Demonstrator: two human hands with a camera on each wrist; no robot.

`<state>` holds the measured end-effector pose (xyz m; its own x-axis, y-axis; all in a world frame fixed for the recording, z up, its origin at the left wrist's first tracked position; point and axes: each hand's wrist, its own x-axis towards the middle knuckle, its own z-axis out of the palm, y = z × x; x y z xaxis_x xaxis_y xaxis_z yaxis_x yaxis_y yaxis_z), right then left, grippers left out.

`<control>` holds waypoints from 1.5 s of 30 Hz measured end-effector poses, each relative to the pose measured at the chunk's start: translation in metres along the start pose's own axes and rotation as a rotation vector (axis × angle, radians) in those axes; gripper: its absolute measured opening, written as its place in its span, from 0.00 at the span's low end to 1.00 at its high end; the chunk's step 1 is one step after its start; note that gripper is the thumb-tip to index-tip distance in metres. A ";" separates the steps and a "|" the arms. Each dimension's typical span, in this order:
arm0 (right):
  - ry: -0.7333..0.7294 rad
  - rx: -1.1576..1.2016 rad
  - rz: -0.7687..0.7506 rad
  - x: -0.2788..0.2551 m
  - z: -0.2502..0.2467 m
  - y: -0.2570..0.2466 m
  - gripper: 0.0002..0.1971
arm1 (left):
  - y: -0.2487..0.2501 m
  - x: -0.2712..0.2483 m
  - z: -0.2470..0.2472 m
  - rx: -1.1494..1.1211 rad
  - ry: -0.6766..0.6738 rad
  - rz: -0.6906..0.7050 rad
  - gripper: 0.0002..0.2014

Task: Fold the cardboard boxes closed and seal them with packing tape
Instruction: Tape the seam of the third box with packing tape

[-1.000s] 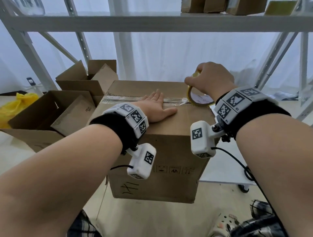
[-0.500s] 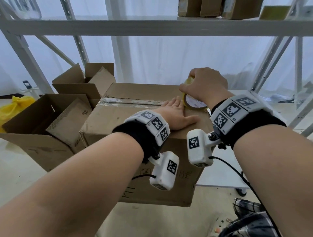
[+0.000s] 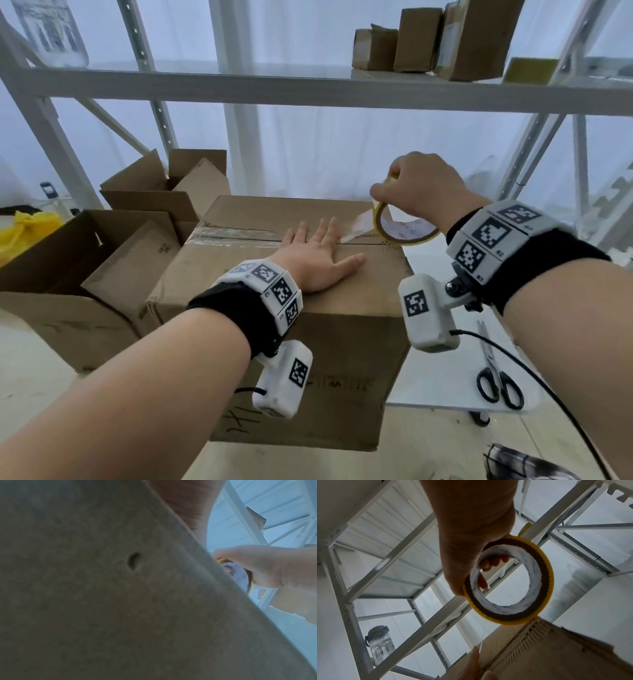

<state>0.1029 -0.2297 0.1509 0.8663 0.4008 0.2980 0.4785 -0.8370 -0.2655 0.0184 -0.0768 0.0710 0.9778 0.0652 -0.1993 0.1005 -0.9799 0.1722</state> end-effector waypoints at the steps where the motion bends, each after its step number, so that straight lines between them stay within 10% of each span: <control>1: -0.012 -0.013 -0.006 0.001 -0.001 0.002 0.14 | 0.000 0.001 0.000 0.003 -0.003 -0.003 0.45; 45: -0.220 0.005 0.095 -0.011 0.046 0.067 0.16 | 0.054 0.013 -0.001 0.058 -0.063 -0.008 0.47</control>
<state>0.1316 -0.2735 0.0878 0.9176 0.3923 0.0641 0.3935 -0.8731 -0.2879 0.0364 -0.1287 0.0788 0.9633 0.0629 -0.2608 0.0955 -0.9889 0.1142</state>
